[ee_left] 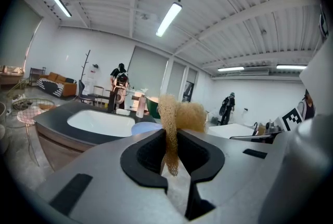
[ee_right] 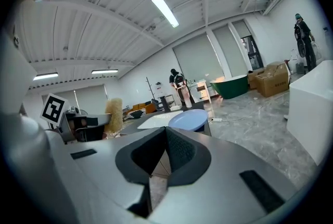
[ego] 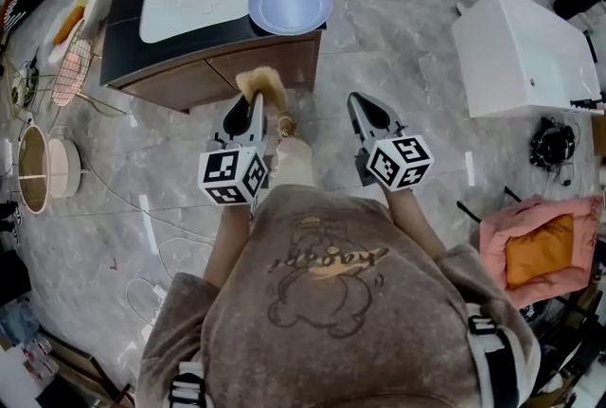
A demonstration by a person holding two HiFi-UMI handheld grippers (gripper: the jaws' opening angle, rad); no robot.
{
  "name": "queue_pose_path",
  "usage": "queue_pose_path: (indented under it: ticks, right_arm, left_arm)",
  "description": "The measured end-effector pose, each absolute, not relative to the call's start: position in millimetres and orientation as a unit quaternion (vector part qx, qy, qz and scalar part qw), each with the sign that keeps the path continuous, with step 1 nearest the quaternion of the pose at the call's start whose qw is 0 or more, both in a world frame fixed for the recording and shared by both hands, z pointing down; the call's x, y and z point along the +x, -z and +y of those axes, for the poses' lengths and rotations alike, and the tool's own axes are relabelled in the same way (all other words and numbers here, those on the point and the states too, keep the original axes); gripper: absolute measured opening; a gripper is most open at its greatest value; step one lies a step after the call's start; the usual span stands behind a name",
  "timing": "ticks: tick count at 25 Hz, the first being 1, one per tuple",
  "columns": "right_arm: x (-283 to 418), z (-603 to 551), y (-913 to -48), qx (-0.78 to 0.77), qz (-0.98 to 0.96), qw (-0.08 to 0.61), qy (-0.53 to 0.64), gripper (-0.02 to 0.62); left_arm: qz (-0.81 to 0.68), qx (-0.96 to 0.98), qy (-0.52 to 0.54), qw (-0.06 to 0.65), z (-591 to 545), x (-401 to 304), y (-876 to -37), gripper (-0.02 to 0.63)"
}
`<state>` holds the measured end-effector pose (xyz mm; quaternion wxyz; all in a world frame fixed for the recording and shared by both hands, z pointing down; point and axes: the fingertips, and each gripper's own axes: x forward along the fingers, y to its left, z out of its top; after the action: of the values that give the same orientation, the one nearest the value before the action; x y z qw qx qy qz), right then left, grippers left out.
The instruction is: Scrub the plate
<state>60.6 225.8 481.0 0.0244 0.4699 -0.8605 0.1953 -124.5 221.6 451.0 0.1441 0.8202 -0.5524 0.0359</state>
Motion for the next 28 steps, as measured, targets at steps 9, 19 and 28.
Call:
queue_pose_path:
  ticks: [9,19,28]
  right_arm:
    - [51,106,-479,0.478,-0.852,0.024,-0.209,0.0]
    - [32,-22,-461,0.484,-0.849,0.026,-0.212,0.0]
    - [26,-88,-462,0.486,-0.846,0.033,-0.217,0.0]
  left_arm:
    - [-0.539,0.828,-0.043,0.15,98,-129,-445,0.063]
    - [-0.527,0.835,-0.046,0.152,-36,-145,-427,0.064]
    - [-0.516,0.84,-0.048,0.16,-106,-147,-430,0.063]
